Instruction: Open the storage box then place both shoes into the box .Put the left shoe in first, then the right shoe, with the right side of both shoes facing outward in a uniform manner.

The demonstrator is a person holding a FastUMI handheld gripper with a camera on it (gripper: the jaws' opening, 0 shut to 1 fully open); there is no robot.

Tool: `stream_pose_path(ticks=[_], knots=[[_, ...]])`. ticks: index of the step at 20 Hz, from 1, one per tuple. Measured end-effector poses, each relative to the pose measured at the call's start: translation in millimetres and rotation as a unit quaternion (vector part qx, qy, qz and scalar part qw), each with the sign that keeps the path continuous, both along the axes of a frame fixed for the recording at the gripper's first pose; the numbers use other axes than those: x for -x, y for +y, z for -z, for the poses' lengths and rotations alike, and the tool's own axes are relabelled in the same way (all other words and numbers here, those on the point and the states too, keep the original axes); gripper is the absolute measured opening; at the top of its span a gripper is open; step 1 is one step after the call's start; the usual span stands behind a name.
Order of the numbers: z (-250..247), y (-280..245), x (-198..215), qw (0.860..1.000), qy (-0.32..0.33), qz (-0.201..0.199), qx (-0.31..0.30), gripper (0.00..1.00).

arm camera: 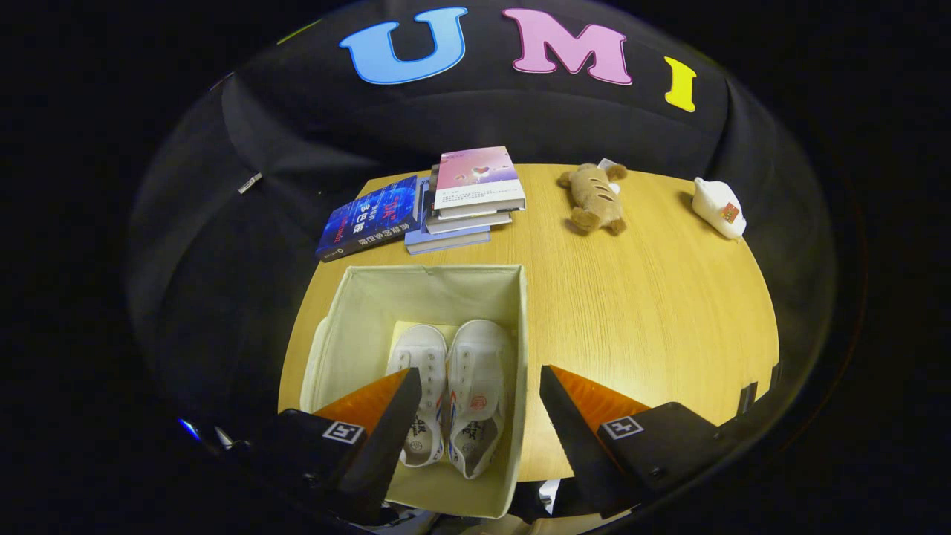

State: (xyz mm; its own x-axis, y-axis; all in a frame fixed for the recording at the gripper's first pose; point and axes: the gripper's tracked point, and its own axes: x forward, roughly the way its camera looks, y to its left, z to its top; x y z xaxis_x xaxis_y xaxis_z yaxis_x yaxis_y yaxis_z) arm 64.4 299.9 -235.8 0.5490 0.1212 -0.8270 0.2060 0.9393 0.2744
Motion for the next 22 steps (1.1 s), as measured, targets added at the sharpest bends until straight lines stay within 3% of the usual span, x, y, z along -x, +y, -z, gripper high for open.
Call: stream_pose_path(ticks=[5,11,22], knots=[[-10.7,-22.6,5.1,0.999,-0.045,-0.018,-0.02,0.99],[-43.7,-101.7,12.0,0.99,-0.141,-0.027,0.011,0.99],[-116.8,-270.6,32.9,0.954,-0.292,0.021,0.064,0.99]])
